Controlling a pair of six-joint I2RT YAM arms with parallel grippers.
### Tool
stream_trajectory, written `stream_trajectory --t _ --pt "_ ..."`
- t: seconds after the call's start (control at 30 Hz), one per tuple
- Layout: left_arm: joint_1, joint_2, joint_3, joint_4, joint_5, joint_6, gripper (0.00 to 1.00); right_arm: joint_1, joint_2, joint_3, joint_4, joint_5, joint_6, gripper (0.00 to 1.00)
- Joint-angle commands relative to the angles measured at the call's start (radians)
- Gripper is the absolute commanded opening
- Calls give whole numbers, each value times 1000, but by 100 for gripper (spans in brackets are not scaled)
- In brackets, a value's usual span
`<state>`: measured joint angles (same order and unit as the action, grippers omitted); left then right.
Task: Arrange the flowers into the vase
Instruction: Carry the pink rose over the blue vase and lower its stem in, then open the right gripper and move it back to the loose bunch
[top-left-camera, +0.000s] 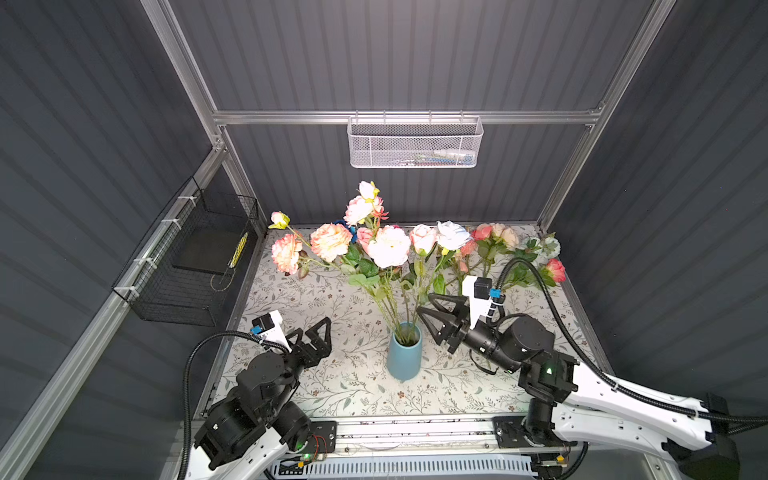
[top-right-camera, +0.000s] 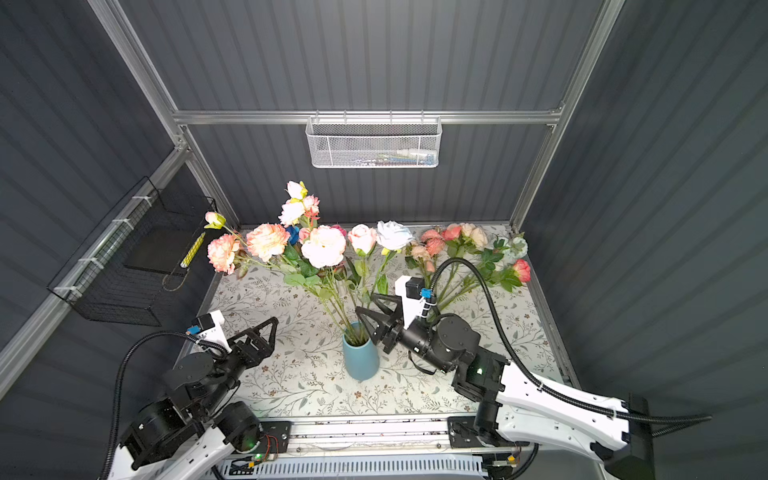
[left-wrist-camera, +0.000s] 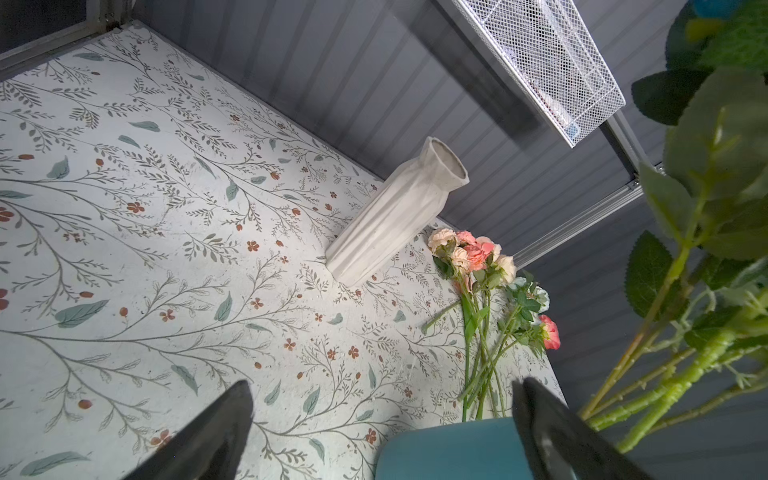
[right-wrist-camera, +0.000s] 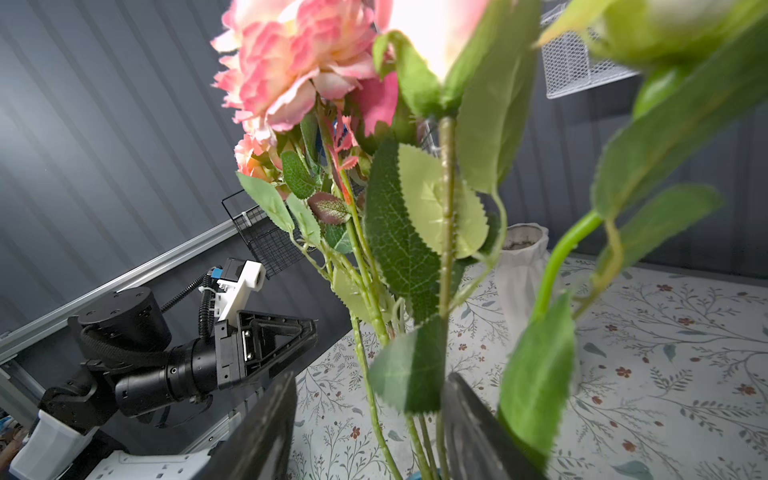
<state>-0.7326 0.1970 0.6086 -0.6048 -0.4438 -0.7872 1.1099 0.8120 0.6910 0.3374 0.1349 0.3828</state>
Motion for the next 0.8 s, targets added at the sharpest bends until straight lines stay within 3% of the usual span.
stream_trajectory --t 0.0,0.27,0.33,0.53,0.67,0.77 --pt "0 11 -4 13 10 5 100 7 -53 -29 -70 14 29 61" --pt "0 28 -12 31 16 11 100 1 -162 -113 -300 216 118 62" --pt "0 27 -20 33 16 8 100 -40 -154 -118 -384 242 167 59" --pt "0 27 -36 44 26 0 100 -373 -52 -172 -457 -21 320 48" --pt "-1 22 -31 32 27 0 100 -577 98 -145 -483 -134 306 47" --pt "-1 21 -30 32 29 0 100 -704 291 -48 -539 -203 242 41"
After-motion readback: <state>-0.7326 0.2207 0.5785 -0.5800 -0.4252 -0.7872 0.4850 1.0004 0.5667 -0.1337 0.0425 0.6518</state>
